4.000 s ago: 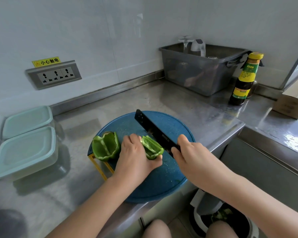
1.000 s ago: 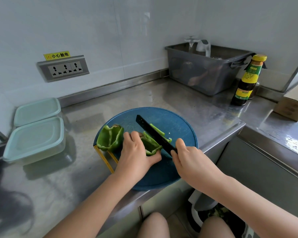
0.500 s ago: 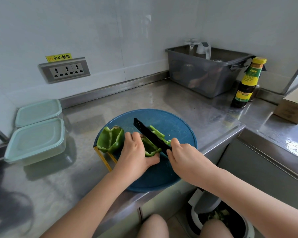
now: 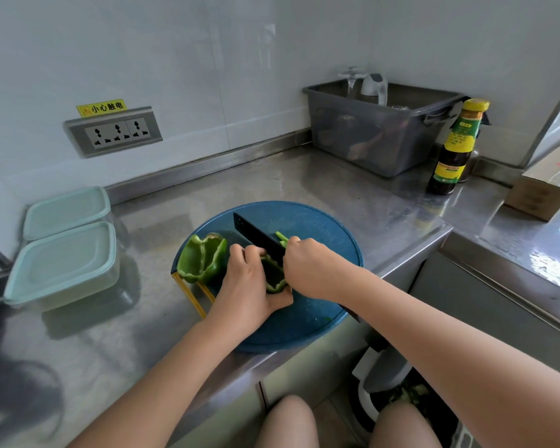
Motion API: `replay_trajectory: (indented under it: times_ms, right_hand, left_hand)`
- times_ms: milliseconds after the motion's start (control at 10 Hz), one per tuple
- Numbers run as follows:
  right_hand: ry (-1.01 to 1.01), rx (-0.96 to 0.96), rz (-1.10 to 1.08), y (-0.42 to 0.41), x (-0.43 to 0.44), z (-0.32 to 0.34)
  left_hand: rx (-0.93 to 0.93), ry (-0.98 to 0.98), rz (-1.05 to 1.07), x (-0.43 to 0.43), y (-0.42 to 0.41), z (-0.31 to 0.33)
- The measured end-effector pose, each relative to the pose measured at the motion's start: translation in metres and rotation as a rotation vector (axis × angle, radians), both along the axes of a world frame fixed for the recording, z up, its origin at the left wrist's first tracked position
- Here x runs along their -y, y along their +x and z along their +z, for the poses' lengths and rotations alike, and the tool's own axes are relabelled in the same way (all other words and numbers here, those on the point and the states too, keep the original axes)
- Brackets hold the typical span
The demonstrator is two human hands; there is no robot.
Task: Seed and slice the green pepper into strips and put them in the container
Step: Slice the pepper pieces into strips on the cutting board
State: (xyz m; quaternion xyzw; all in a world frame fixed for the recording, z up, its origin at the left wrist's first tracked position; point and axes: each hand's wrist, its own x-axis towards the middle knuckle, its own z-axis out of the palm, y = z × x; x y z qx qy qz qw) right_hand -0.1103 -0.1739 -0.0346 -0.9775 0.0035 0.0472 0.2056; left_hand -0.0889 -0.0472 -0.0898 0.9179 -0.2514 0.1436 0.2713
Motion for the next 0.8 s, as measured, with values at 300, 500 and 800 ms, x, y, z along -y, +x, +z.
replay_trajectory:
  times_ms: [300,500,800]
  right_hand:
    - [-0.003,-0.154,-0.026,0.01,0.007,0.017]
    - [0.097,-0.003,-0.091,-0.034,0.025,0.014]
    - [-0.016,0.06,-0.058,-0.051,0.015,0.005]
  left_hand:
    - [-0.01,-0.076,0.051,-0.009,-0.011,0.001]
    - [0.073,-0.056,0.108,-0.002,-0.009,-0.004]
    - [0.122,-0.02,0.132,0.001,-0.013,-0.005]
